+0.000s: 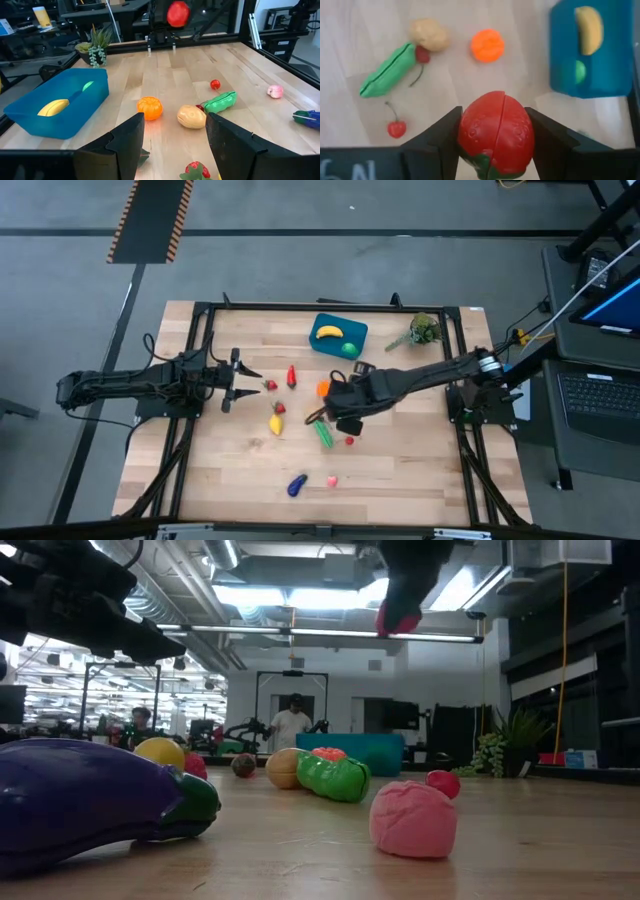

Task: Pick and placing Produce into tupperware
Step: Put the bottom red strawberry into the blue bin

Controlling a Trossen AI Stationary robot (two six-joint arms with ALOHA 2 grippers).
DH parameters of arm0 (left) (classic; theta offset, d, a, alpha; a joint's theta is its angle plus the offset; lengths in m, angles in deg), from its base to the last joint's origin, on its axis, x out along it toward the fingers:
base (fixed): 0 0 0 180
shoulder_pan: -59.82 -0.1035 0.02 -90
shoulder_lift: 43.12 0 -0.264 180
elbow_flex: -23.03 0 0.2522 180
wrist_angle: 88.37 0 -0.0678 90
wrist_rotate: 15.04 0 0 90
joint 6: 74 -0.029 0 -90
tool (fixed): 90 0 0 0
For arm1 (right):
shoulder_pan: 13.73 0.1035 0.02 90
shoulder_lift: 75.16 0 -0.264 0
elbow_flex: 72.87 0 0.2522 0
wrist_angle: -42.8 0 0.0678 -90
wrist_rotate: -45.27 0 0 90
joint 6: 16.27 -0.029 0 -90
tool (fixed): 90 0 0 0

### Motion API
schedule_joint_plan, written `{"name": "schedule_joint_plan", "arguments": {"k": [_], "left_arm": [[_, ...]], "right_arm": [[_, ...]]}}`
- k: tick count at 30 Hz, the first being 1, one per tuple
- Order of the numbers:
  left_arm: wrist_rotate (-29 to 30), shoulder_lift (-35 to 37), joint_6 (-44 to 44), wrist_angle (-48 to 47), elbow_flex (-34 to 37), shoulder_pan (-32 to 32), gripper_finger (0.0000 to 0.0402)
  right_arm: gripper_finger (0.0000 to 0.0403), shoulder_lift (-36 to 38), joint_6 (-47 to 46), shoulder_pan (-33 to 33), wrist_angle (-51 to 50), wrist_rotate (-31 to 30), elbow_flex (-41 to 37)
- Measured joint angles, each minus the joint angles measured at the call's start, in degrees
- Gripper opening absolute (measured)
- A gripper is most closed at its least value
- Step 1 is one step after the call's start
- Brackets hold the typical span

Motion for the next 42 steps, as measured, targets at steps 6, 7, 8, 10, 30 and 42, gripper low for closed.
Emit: {"name": "schedule_joint_plan", "arguments": {"k": [6, 7, 8, 10, 30, 42], "left_arm": [[0.0, 0.0, 0.0, 0.0, 0.0, 0.0, 0.0206], [0.0, 0.0, 0.0, 0.0, 0.0, 0.0, 0.0206], [0.0, 0.0, 0.0, 0.0, 0.0, 0.0, 0.0206], [0.0, 0.0, 0.0, 0.0, 0.0, 0.0, 0.0206], [0.1, 0.0, 1.6, 0.2, 0.0, 0.0, 0.0206], [0.1, 0.0, 4.4, 0.4, 0.0, 0.0, 0.0206]], "right_arm": [[0.019, 7.9, -2.6, 2.2, 9.9, -5.5, -12.5], [0.019, 9.4, -2.6, 2.3, 12.6, -5.9, -15.1], [0.019, 10.8, -2.6, 2.5, 15.4, -6.7, -17.7], [0.019, 14.0, -2.7, 2.6, 20.7, -8.3, -23.5], [0.019, 43.4, 16.3, -1.0, 72.3, 0.0, -64.3], [0.019, 54.3, 24.7, -8.6, 92.6, 16.6, -81.1]]}}
